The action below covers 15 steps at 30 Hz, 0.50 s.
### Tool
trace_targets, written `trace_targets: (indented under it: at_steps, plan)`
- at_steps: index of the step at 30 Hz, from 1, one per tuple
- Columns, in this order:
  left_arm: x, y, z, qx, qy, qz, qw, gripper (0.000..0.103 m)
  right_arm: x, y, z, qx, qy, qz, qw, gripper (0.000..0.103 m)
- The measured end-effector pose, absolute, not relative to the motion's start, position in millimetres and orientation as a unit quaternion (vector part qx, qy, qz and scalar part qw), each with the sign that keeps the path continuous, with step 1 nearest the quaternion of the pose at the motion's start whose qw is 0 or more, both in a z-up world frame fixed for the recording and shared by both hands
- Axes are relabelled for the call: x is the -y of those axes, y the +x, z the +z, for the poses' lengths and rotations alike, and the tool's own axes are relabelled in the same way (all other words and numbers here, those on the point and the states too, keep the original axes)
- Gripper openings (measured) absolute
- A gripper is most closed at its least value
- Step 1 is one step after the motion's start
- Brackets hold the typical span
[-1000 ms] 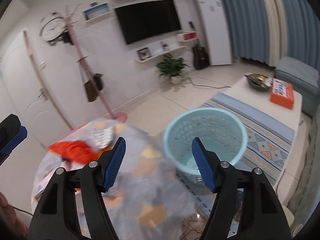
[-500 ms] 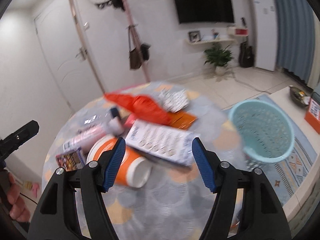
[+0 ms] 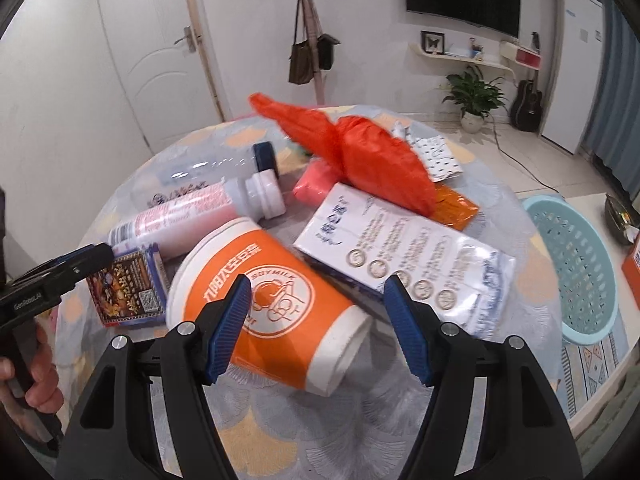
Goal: Collect trash
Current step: 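Grasp the red snack box with the left tool while the right tool grasps the orange paper cup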
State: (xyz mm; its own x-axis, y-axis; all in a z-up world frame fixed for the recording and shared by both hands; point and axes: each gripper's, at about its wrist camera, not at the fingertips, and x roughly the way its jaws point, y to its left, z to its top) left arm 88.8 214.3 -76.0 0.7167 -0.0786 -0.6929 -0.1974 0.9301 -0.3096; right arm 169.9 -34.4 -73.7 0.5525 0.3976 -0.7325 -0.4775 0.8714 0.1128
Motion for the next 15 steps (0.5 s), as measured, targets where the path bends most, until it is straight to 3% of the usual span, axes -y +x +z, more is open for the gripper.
trace_targets:
  at_steps: [3, 15]
  plan:
    - [-210.3, 85.5, -80.1, -0.381, -0.190, 0.010, 0.905, 0.051, 34.6, 164.8, -74.9, -0.411, -0.050, 0.262, 0.872, 0.065]
    - [-177.8, 47.5, -89.4, -0.412, -0.181, -0.064, 0.891, 0.051, 40.7, 122.5, -89.0, -0.455, -0.053, 0.295, 0.838, 0.065]
